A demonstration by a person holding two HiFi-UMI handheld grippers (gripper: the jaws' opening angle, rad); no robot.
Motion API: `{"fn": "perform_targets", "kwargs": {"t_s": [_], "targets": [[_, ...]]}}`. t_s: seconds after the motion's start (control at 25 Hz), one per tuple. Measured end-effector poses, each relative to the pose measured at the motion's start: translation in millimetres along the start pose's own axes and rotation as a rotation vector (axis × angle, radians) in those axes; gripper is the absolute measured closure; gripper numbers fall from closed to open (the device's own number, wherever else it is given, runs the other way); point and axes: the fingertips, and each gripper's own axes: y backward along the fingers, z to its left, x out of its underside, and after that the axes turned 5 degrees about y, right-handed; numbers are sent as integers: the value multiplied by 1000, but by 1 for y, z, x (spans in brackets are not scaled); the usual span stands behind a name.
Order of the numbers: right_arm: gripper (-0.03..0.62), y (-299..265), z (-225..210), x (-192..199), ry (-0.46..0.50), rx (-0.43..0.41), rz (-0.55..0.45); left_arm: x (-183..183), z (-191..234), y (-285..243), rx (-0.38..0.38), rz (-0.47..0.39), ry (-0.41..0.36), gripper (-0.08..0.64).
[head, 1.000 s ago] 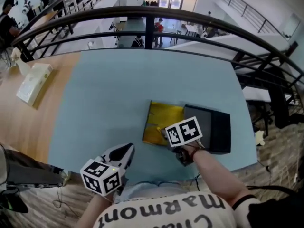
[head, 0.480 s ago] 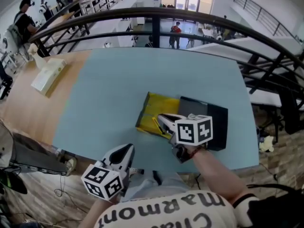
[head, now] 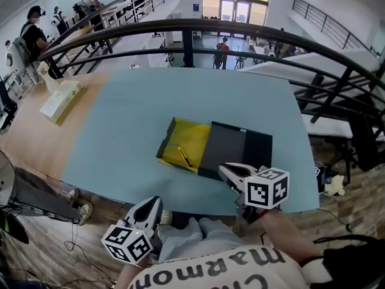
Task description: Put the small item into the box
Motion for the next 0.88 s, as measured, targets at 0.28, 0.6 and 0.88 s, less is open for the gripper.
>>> {"fn": "perform_targets", "kwargs": {"t_s": [0.28, 0.6, 0.88], "targets": [[551, 39, -26, 33, 44, 83, 16, 19, -5, 10, -53, 21, 31, 558], [551, 47, -35, 53, 31, 106, 50, 24, -14, 2, -25, 47, 11, 558], [551, 43, -35, 59, 32, 111, 63, 27, -11, 9, -39, 61, 9, 558]]}}
